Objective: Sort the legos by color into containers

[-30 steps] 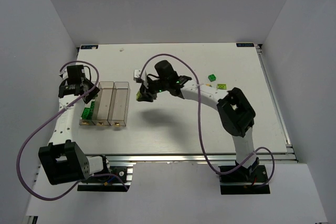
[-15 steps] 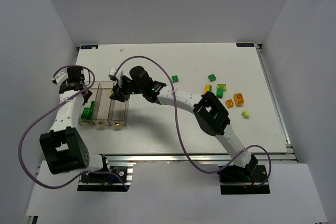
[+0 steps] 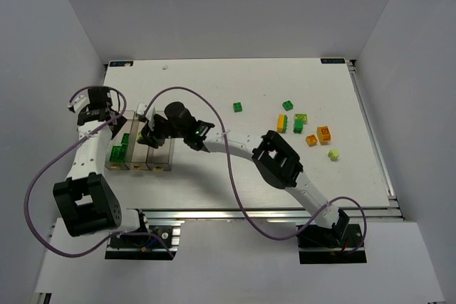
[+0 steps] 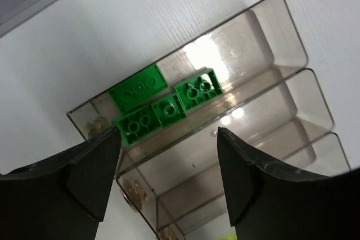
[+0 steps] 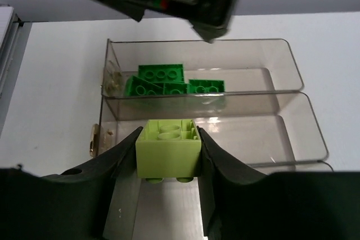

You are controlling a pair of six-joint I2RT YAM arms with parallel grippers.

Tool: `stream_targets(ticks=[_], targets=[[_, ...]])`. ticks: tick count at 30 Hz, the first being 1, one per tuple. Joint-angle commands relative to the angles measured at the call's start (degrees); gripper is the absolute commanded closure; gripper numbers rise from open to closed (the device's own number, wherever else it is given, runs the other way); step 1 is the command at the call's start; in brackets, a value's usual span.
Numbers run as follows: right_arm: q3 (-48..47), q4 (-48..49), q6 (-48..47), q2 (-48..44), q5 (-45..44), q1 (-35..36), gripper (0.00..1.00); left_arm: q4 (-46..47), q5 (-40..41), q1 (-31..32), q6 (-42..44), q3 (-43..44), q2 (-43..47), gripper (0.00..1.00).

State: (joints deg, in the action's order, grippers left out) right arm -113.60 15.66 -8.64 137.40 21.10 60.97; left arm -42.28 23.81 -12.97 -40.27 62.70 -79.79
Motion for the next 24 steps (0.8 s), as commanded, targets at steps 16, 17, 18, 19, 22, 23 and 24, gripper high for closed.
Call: stream_targets(ticks=[16,17,18,19,22,23,24], targets=[[-2.87,7.36,-9.36,1.93,-3.88,1.7,0.11,-3.51,-15.97,0.58,-4.38,2.34,14.92,0.17],[-1.03,7.98,-10.16,0.25,-3.96,1.35,0.11,-2.73,-17.21,0.67,-3.77,2.34,15.36,0.19],[1.25,9.03,-10.95,-1.51,-6.14,0.56,0.11,-0.54,-18.53,0.67,-3.5,2.26,15.8,0.21],[7.02,12.52,-11.3,-5.7,-7.73,0.03,0.11,0.87,-20.11,0.84,-3.32,1.99,16.59,0.3],[14.89,10.91,-9.92,-13.72,-1.62,-4.7,0.22,7.37,-29.07,1.98,-2.71,0.06,16.95,0.6],[15.86,9.06,-8.51,-16.7,3.72,-8.29,0.31,11.48,-33.35,2.33,-2.79,-1.51,17.03,0.67],[16.48,6.51,-7.45,-16.73,6.29,-10.06,0.44,13.61,-35.66,2.69,-3.14,-2.39,16.95,0.73]])
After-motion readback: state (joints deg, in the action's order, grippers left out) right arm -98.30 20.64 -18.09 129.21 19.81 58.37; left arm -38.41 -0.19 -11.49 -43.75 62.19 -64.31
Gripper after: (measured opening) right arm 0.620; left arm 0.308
